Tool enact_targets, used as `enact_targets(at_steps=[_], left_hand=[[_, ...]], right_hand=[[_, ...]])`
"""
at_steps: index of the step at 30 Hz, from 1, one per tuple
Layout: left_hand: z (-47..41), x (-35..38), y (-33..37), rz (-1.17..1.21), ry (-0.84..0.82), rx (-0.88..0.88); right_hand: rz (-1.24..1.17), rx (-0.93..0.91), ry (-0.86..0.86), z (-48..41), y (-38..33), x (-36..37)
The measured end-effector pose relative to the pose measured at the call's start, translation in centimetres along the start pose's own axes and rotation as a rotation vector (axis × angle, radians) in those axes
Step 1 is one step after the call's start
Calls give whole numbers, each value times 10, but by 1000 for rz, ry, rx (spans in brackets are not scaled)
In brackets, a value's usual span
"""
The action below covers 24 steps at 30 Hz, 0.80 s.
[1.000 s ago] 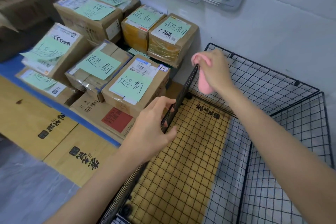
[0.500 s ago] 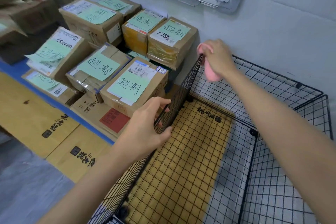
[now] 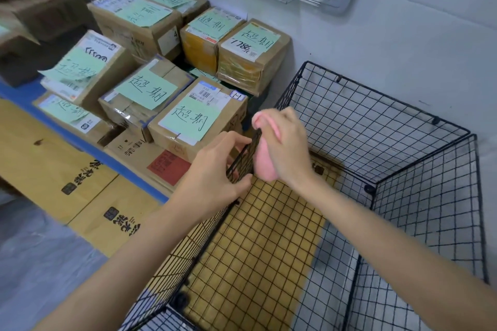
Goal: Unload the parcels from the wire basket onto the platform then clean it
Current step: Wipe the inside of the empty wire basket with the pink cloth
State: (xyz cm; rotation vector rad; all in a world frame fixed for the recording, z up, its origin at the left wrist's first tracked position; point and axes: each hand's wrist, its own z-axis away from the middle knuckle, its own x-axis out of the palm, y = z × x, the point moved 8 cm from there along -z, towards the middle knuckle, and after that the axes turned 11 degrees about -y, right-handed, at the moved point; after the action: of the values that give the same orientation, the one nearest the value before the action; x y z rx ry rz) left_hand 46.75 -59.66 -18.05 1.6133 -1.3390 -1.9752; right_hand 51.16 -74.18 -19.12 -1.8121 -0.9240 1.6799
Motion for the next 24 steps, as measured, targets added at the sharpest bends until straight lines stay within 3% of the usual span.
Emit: enact_targets(at_steps=[6, 13, 18, 24], left_hand=[[2, -1, -2, 7, 31, 3], [7, -6, 5, -136, 52, -33], [9, -10, 5, -89, 85, 10], [-15, -2, 14, -78, -14, 51]], right_hand=[[-204, -30, 46, 37, -18, 20], [43, 15, 110, -13, 4, -14], [-78, 121, 297, -10, 14, -9], [-300, 12, 343, 18, 11, 21]])
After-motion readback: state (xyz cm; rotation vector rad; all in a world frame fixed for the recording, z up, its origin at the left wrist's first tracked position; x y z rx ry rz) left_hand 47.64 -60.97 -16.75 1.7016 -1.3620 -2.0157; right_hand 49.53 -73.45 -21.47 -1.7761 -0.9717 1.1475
